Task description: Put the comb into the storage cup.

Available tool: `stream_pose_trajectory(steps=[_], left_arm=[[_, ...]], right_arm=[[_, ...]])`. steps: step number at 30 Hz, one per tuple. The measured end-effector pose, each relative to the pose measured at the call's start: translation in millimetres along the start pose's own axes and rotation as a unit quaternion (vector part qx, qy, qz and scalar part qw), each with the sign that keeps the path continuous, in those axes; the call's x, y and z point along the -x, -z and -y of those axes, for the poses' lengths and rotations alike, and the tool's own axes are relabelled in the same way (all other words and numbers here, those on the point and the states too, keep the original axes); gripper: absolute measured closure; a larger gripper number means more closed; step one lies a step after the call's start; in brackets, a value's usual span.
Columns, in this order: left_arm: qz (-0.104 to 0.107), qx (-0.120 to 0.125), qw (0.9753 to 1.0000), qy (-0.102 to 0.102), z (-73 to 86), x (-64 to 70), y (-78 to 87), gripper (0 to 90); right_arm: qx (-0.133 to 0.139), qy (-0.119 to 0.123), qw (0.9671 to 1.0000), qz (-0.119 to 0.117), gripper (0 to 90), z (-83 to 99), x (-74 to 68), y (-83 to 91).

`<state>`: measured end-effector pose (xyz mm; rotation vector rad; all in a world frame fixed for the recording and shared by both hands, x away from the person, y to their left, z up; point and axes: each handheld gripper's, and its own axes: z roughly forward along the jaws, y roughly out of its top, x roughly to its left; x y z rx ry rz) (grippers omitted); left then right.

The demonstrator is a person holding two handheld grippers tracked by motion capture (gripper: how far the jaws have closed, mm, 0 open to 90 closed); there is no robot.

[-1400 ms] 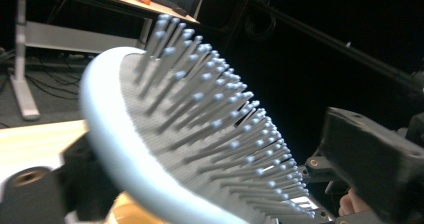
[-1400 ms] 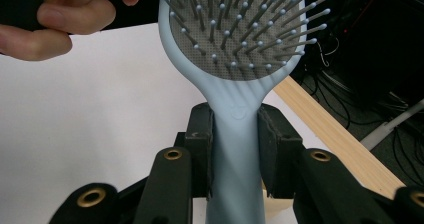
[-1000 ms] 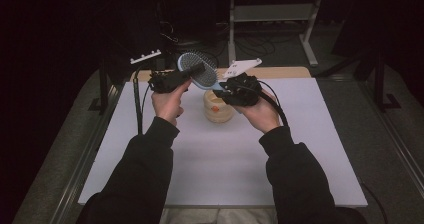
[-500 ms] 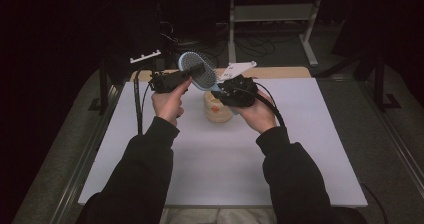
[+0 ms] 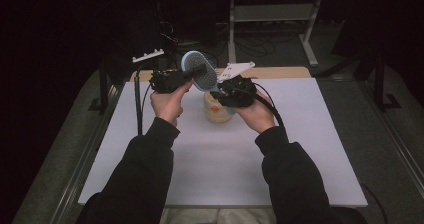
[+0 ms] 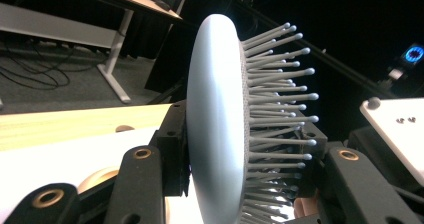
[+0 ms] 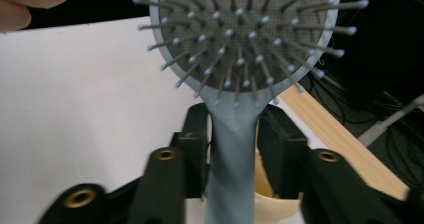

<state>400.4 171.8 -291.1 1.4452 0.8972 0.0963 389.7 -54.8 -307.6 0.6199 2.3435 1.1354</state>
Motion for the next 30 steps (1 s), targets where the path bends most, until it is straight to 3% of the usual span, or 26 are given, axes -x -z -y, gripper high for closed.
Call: stream_pose_trajectory(steps=[8,13,17,21,24,30], left_arm=[[0.002,-0.004,0.9998,-0.019,-7.0,4.0,1.5,55.6],[0.001,-0.004,0.9996,-0.029,-11.3,3.8,2.3,55.7],[-0.006,-0.015,0.9988,-0.047,-15.9,4.0,1.2,55.8],[-0.006,-0.015,0.9988,-0.046,-20.5,4.0,0.9,55.7],[-0.004,-0.016,0.9982,-0.058,-27.0,5.1,1.0,55.7],[-0.005,-0.015,0.9971,-0.075,-39.4,10.1,2.2,55.7]], right_arm=[[-0.011,-0.024,0.9995,-0.015,41.9,5.1,6.6,0.7],[-0.012,-0.054,0.9981,-0.027,26.0,10.1,14.7,5.1],[-0.027,-0.078,0.9961,-0.03,12.7,17.1,20.1,7.2],[-0.037,-0.095,0.9943,-0.03,0.4,27.4,25.3,10.5],[-0.045,-0.108,0.9924,-0.04,0.0,36.1,28.7,14.3],[-0.038,-0.128,0.9906,-0.031,0.0,51.2,36.4,29.5]])
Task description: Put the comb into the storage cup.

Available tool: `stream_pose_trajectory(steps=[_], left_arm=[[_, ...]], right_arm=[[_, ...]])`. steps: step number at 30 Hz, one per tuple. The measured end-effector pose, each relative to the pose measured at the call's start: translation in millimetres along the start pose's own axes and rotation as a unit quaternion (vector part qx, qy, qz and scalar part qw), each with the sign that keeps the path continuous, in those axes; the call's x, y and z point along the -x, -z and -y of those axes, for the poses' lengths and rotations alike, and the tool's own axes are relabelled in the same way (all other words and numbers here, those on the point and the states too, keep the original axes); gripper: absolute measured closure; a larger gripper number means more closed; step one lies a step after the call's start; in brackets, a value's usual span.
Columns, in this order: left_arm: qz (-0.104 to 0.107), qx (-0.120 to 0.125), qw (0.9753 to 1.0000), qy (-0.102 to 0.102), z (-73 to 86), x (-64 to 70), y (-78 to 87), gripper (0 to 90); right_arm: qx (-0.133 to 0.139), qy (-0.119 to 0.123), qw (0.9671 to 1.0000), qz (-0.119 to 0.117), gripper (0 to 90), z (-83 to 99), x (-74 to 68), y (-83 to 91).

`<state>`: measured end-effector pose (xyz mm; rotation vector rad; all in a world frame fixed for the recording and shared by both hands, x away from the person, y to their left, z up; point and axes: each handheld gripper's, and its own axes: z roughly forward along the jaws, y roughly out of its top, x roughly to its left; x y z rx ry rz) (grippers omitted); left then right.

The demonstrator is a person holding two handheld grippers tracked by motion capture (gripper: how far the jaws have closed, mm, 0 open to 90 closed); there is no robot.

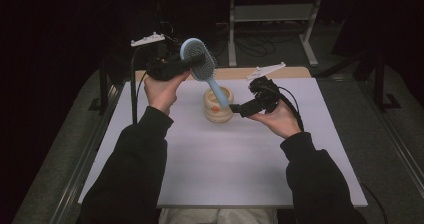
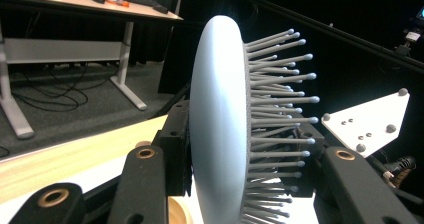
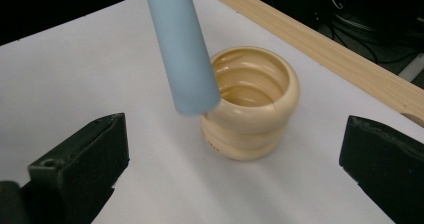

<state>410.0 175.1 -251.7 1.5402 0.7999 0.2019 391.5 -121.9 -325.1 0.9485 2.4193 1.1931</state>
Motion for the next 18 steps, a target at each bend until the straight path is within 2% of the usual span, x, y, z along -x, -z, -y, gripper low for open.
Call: stream_pose_trajectory(steps=[10,18], left_arm=[[0.001,0.007,0.9999,-0.011,-12.3,0.6,-3.9,55.7],[-0.002,0.007,0.9998,-0.017,-16.4,-3.5,-9.1,55.6]], right_arm=[[0.021,-0.018,0.9996,0.0,0.0,26.5,16.0,21.3],[0.04,-0.029,0.9987,0.011,0.0,44.7,24.2,32.8]])
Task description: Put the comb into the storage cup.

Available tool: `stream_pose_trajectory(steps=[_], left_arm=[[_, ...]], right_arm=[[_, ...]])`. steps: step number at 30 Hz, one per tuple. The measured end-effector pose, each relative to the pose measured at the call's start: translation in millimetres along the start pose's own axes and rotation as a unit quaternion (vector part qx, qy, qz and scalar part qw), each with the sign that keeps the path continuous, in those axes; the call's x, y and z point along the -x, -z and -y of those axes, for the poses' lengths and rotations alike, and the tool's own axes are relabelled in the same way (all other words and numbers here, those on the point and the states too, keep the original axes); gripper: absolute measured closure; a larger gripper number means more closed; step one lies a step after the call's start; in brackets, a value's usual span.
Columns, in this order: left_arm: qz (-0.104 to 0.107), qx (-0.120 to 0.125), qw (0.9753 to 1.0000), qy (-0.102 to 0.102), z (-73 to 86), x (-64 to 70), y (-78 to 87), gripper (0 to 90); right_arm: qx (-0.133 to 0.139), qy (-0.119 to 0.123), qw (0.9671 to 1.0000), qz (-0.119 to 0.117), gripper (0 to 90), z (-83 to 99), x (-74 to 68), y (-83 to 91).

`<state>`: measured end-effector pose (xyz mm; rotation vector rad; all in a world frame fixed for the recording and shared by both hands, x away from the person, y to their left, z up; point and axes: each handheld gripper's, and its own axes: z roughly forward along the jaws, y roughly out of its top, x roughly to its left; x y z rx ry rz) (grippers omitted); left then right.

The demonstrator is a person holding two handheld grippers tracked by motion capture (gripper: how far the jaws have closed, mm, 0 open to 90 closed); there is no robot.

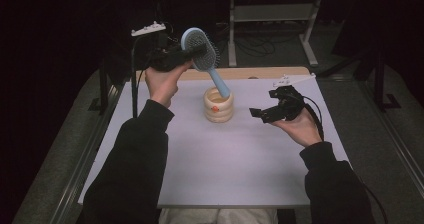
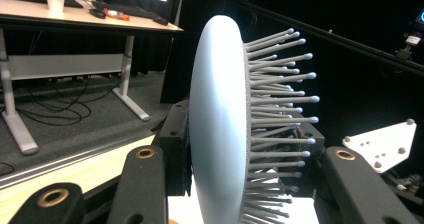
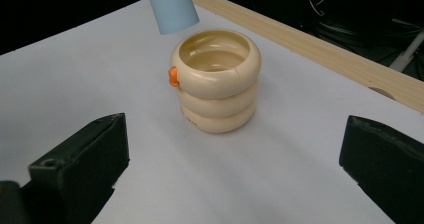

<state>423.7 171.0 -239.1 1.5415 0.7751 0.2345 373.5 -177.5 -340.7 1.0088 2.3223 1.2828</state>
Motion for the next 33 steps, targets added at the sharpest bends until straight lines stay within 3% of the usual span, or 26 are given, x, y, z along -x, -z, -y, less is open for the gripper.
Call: stream_pose_trajectory(steps=[16,22,33], left_arm=[[-0.026,-0.001,0.9997,-0.003,-5.7,-16.8,-2.2,55.5],[-0.018,0.003,0.9998,-0.008,-4.2,-21.1,-5.0,55.3],[-0.027,-0.005,0.9994,-0.023,2.0,-23.4,-13.1,55.3]], right_arm=[[0.02,-0.007,0.9998,0.006,0.0,23.7,6.3,13.1],[0.025,-0.014,0.9995,0.008,0.0,36.8,8.1,19.9],[0.05,-0.039,0.9978,0.019,0.0,69.9,13.9,37.8]])
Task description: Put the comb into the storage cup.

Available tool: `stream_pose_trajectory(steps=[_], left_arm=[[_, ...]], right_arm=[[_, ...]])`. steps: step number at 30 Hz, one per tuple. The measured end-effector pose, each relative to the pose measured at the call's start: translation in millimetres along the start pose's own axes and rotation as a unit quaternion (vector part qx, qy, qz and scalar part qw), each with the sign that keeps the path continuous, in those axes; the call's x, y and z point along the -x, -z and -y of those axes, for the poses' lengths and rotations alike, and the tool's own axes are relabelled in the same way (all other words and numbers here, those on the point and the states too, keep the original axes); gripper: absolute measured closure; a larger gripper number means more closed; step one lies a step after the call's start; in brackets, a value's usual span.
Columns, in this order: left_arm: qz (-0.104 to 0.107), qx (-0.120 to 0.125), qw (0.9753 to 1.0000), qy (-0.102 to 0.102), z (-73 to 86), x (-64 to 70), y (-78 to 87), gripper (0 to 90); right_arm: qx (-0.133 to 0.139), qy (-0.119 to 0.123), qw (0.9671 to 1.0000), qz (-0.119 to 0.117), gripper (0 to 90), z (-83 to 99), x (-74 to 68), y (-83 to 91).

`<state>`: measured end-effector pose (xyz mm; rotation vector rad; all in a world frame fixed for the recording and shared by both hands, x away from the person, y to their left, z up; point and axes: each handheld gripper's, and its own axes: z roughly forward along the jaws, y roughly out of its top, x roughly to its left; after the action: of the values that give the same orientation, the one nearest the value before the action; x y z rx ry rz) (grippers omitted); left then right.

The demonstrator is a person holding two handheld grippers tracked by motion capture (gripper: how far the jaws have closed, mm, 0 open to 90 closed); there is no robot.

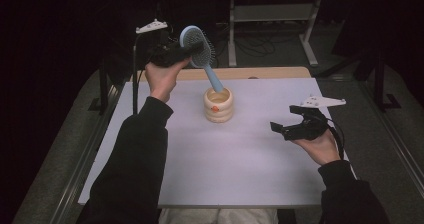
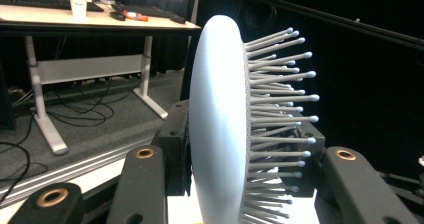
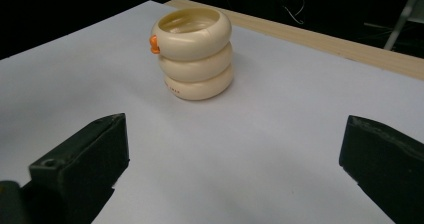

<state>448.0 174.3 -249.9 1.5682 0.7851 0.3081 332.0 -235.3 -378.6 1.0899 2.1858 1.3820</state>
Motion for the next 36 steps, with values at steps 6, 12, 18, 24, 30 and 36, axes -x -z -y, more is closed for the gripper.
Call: stream_pose_trajectory(steps=[6,12,18,24,30,36], left_arm=[[-0.005,-0.008,0.9998,-0.018,4.4,2.5,-5.0,55.3],[-0.011,-0.014,0.9995,-0.025,9.1,0.4,-10.4,55.3],[-0.009,-0.016,0.9996,-0.019,17.5,-2.9,-17.7,55.3],[-0.011,-0.011,0.9996,-0.022,25.3,-3.4,-22.5,55.3],[-0.02,-0.016,0.9993,-0.026,34.7,-3.7,-28.7,55.2],[-0.016,-0.018,0.9996,-0.017,42.6,-7.7,-34.5,55.2]], right_arm=[[0.007,-0.01,0.9999,0.01,0.0,14.2,5.6,12.2],[0.006,-0.015,0.9998,0.014,0.0,23.6,8.6,16.6],[0.014,-0.009,0.9996,0.023,0.0,31.0,6.5,21.8],[0.012,-0.009,0.9995,0.027,0.0,39.1,6.3,24.9],[0.013,-0.008,0.9995,0.028,0.0,44.1,5.3,26.4],[0.015,-0.006,0.9995,0.028,0.0,45.9,4.2,26.6]])
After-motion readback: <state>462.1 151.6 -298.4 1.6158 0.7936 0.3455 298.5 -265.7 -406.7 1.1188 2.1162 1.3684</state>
